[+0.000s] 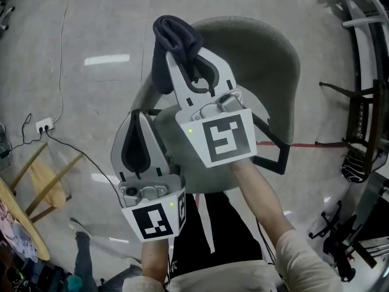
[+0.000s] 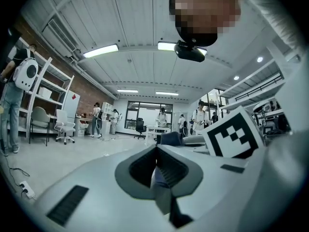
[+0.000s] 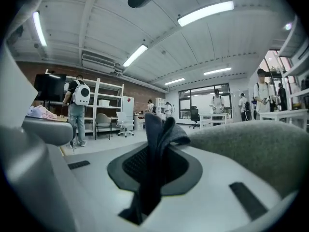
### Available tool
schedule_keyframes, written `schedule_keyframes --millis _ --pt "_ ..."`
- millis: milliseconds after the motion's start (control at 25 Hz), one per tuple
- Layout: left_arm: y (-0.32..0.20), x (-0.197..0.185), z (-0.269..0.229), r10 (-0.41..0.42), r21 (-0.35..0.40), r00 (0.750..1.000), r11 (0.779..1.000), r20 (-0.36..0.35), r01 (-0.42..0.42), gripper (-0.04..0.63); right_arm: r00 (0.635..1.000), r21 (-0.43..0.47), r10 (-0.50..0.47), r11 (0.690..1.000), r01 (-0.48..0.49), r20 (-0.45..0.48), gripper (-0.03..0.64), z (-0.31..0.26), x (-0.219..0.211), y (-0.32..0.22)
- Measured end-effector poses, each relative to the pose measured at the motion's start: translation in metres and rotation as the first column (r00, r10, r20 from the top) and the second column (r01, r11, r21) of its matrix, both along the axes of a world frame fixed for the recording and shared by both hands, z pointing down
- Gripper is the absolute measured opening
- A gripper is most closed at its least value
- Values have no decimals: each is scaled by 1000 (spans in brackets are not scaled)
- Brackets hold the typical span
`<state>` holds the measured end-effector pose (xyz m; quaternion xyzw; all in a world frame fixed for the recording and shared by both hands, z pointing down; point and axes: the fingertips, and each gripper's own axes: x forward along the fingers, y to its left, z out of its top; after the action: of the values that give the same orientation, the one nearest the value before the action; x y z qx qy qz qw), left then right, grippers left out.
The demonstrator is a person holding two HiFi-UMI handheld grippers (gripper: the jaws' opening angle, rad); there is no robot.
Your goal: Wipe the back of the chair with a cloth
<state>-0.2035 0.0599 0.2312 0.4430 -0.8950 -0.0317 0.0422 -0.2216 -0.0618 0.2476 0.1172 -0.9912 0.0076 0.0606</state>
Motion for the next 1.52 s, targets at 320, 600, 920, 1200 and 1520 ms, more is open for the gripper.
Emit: schedule_keyframes --millis 320,600,920,1200,1520 --pt "-10 2 6 31 -16 999 999 -3 -32 15 996 7 92 996 -92 3 60 -4 15 -17" --pt "-27 18 6 83 -18 997 996 -3 -83 15 971 16 241 971 -240 -8 60 -4 55 -58" --pt "-42 37 12 160 -36 987 986 -3 -160 15 881 43 474 880 -473 -4 60 -6 129 -109" --pt "-62 55 14 216 -37 976 976 -6 -216 15 823 92 567 821 -563 -20 60 -7 175 -124" --pt "-76 76 18 249 -44 968 967 -8 -249 15 806 26 591 806 -591 -8 60 -3 206 -137"
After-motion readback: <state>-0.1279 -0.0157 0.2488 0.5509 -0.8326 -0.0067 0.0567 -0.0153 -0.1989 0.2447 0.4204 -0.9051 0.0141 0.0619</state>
